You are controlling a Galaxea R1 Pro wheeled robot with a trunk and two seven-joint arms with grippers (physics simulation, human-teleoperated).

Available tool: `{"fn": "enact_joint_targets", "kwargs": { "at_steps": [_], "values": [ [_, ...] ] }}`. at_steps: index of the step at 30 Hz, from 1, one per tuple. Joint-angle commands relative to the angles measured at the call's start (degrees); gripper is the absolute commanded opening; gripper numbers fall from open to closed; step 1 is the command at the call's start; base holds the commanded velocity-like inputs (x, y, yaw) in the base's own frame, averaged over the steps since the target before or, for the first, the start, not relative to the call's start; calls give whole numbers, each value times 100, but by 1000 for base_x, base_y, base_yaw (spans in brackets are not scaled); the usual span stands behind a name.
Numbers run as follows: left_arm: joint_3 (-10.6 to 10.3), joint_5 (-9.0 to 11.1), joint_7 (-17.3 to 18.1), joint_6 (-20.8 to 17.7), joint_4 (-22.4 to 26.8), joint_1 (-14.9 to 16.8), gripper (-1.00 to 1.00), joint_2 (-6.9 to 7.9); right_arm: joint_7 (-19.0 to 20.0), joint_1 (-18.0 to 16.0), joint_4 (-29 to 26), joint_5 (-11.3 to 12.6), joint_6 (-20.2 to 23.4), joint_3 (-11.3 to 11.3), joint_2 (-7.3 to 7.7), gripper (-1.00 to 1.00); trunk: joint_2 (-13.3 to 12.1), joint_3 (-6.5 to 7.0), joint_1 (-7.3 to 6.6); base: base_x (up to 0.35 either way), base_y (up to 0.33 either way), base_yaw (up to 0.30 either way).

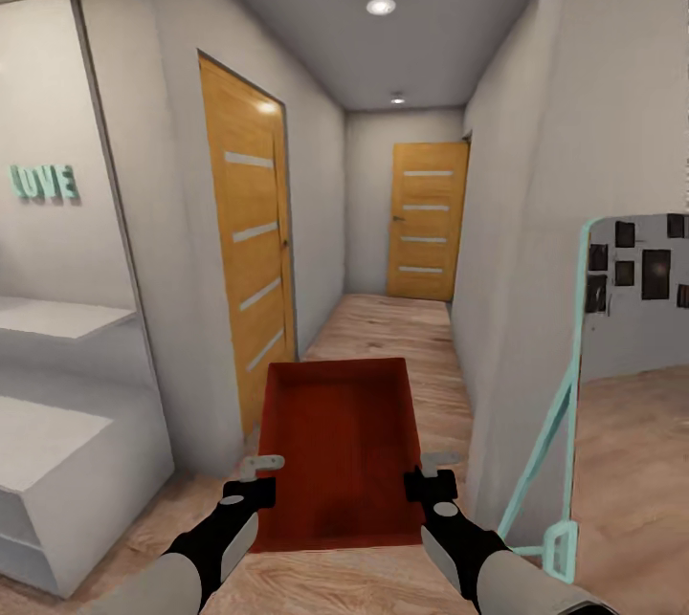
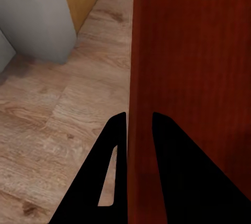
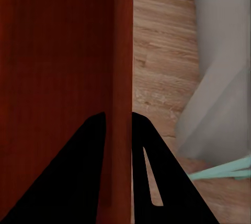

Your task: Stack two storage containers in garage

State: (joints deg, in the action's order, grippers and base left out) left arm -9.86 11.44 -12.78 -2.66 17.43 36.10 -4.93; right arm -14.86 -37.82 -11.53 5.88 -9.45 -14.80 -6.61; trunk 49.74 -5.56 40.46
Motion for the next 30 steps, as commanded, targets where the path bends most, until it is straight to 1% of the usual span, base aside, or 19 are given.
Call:
{"fn": "enact_joint_targets", "kwargs": {
  "at_steps": [1, 5, 9, 30],
  "values": [
    [300, -89, -236, -33, 42, 2, -100, 93, -132, -8, 19, 529, -42, 241, 2, -100, 7, -8, 4, 319, 181, -255],
    [300, -89, -235, -33, 41, 2, -100, 90, -132, -6, 19, 529, -40, 241, 2, -100, 7, -8, 4, 319, 181, -248],
    [300, -89, -234, -33, 41, 2, -100, 89, -120, -7, 19, 529, -32, 237, 2, -100, 7, -8, 4, 319, 181, -96],
    [300, -89, -235, -33, 41, 2, -100, 81, -131, -7, 19, 523, -41, 239, 2, -100, 7, -8, 4, 319, 174, -4]
  ]
}}
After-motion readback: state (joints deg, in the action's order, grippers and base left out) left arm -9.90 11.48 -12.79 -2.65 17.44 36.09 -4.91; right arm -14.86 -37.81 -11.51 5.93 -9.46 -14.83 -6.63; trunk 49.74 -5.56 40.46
